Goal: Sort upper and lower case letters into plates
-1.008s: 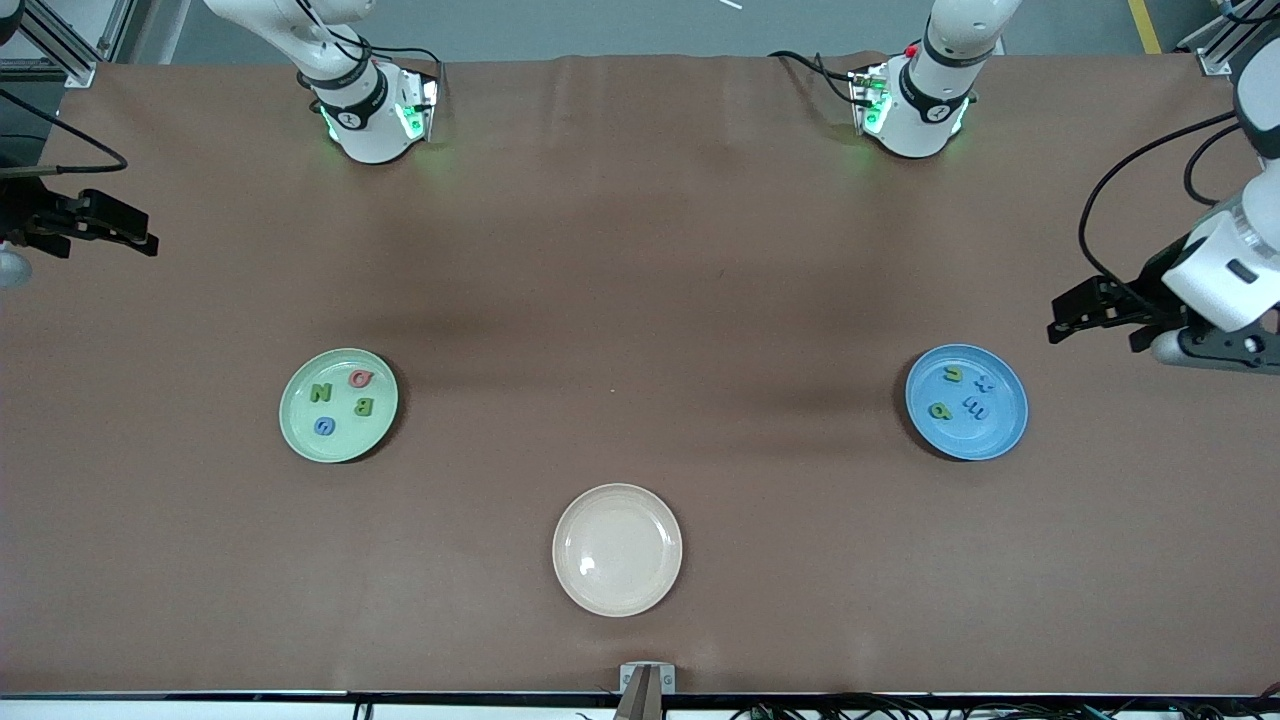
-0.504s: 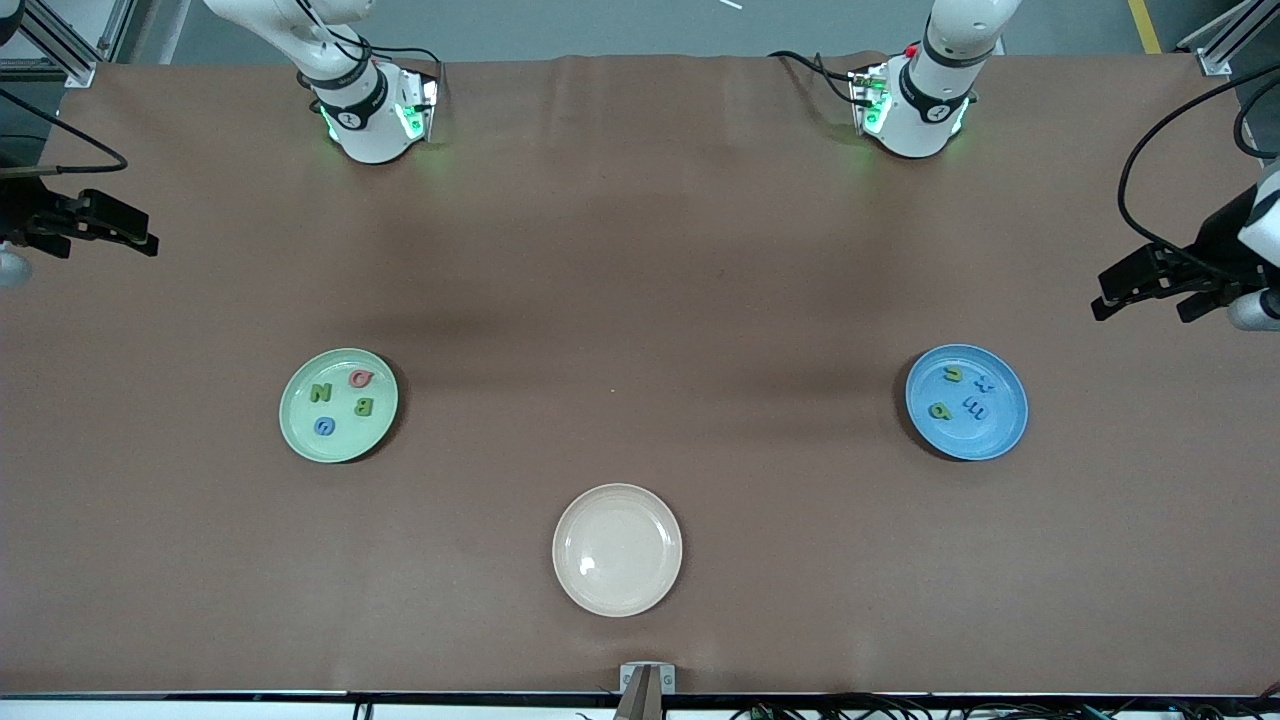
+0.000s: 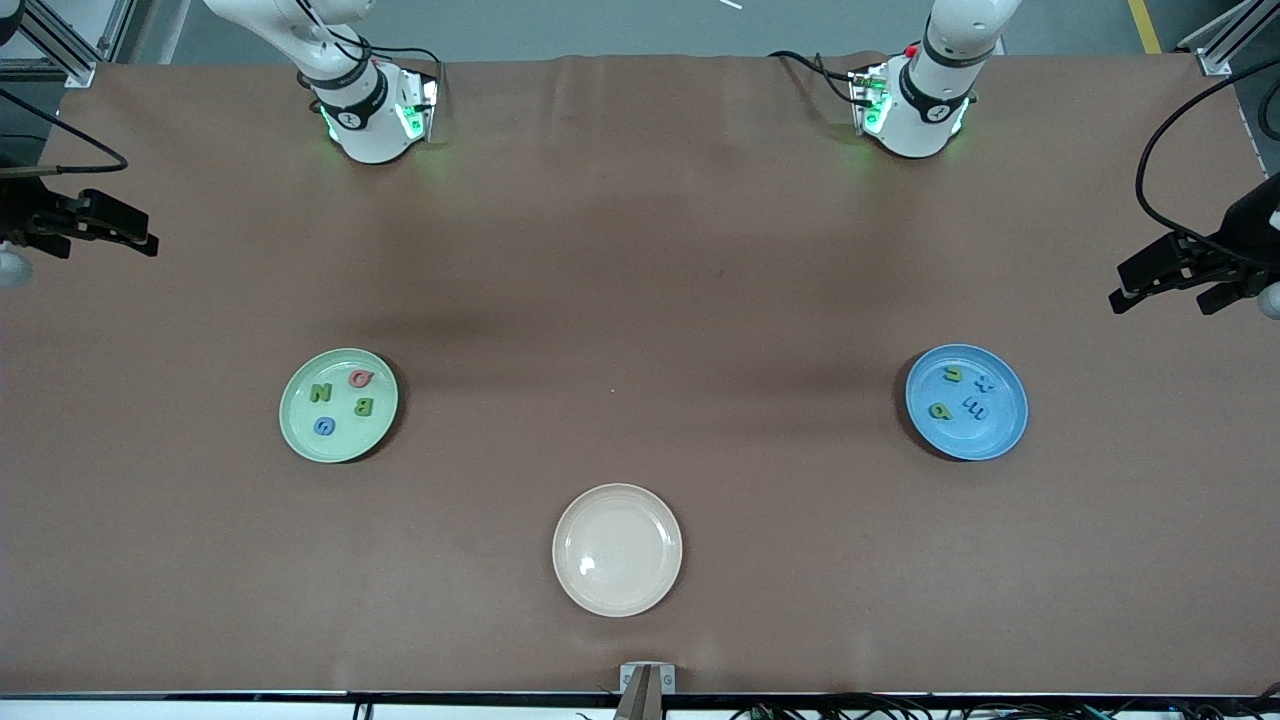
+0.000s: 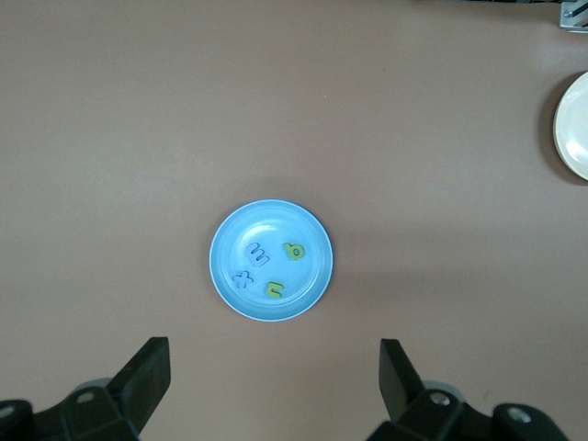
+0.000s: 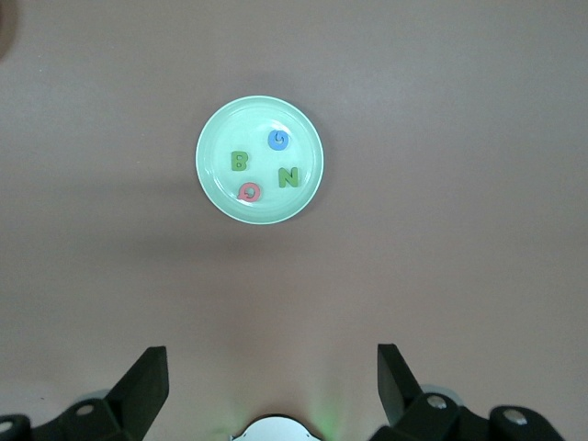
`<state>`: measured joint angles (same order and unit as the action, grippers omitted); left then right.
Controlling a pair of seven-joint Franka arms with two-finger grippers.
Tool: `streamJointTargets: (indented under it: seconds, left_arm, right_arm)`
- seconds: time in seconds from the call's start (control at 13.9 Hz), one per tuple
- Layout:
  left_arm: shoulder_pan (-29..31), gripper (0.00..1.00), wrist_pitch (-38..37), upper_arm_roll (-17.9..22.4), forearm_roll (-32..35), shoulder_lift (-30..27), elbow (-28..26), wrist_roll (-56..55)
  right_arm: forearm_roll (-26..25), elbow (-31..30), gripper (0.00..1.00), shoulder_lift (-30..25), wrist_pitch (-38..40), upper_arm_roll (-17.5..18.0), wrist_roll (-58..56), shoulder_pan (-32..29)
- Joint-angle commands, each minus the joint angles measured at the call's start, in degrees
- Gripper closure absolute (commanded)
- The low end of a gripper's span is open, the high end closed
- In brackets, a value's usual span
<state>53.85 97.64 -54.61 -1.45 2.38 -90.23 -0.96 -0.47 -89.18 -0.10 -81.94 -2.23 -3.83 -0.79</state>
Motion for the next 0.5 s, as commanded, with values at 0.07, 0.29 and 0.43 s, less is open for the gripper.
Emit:
streamJointTargets:
  seconds: [0.07, 0.29, 0.43]
  left_arm:
    - [-0.1, 0.0, -1.2, -0.2, 1.6, -0.4, 0.8, -0.2]
    - [0.0, 0.0, -1.1, -0.1, 1.4, -0.1, 0.7, -0.1]
    - [-0.2, 0.0, -1.1, -0.1, 1.6, 0.7, 0.8, -0.1]
  right_arm:
    - [0.7, -2.0, 0.0, -1.8, -0.8, -0.2, -0.3, 0.0]
    - [0.7, -2.2, 0.0, -1.8, -0.9, -0.2, -0.3, 0.0]
    - [0.7, -2.1, 0.0, -1.7, -0.9, -0.2, -0.3, 0.0]
